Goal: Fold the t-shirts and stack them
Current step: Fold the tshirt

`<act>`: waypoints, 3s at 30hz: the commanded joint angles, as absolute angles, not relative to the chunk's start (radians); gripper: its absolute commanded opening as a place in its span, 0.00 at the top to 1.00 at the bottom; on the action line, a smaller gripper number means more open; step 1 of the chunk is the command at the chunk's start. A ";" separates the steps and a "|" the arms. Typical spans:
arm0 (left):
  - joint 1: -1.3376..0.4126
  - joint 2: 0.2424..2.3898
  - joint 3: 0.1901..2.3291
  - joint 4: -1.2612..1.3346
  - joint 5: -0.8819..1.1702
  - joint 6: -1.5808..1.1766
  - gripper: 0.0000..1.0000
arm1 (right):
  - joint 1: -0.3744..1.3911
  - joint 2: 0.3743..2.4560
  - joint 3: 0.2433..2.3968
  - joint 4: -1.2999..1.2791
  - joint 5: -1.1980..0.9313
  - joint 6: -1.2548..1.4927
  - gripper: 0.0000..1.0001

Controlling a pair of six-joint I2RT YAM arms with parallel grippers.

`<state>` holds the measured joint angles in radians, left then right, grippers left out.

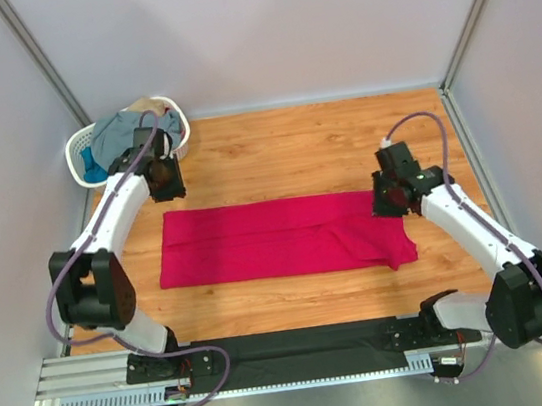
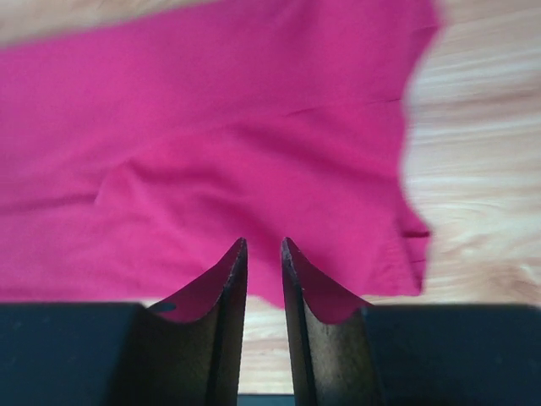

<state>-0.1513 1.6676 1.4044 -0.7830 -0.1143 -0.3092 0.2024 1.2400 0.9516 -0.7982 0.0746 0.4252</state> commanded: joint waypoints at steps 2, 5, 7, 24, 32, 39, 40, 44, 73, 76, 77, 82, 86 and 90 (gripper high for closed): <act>-0.156 1.485 1.266 -0.714 0.070 -0.331 0.60 | 0.398 1.224 0.919 -0.805 0.063 0.434 0.78; -0.158 1.401 1.184 -0.683 0.133 -0.336 0.59 | 0.523 1.255 0.893 -0.773 0.093 0.471 0.81; -0.158 1.370 1.135 -0.672 0.211 -0.327 0.59 | 0.555 1.276 0.887 -0.753 0.148 0.474 0.81; -0.156 1.278 1.025 -0.607 0.282 -0.284 0.55 | 0.675 1.485 0.868 -0.627 0.278 0.446 0.73; -0.156 1.287 1.032 -0.624 0.264 -0.276 0.55 | 0.675 1.511 0.879 -0.647 0.288 0.459 0.90; -0.156 1.285 1.029 -0.629 0.247 -0.281 0.55 | 0.669 1.454 0.916 -0.715 0.230 0.457 1.00; -0.156 1.284 1.029 -0.629 0.247 -0.281 0.55 | 0.666 1.448 0.914 -0.715 0.207 0.459 1.00; -0.156 1.289 1.029 -0.629 0.245 -0.282 0.55 | 0.647 1.427 0.899 -0.686 0.127 0.463 1.00; -0.167 1.220 0.966 -0.597 0.362 -0.365 0.50 | 0.525 1.350 0.755 -0.486 -0.140 0.548 0.99; -0.184 1.212 0.950 -0.592 0.385 -0.373 0.50 | 0.525 1.322 0.816 -0.647 0.054 0.586 0.73; -0.193 1.207 0.943 -0.588 0.387 -0.376 0.50 | 0.525 1.312 0.828 -0.693 0.095 0.612 0.69; -0.287 1.178 0.928 -0.581 0.376 -0.396 0.50 | 0.523 1.197 0.827 -0.906 0.227 0.880 0.56; -0.304 1.149 0.925 -0.584 0.391 -0.394 0.50 | 0.523 1.082 0.749 -1.000 0.267 1.023 0.54; -0.305 1.120 0.897 -0.584 0.397 -0.371 0.49 | 0.523 1.019 0.697 -1.031 0.288 1.120 0.53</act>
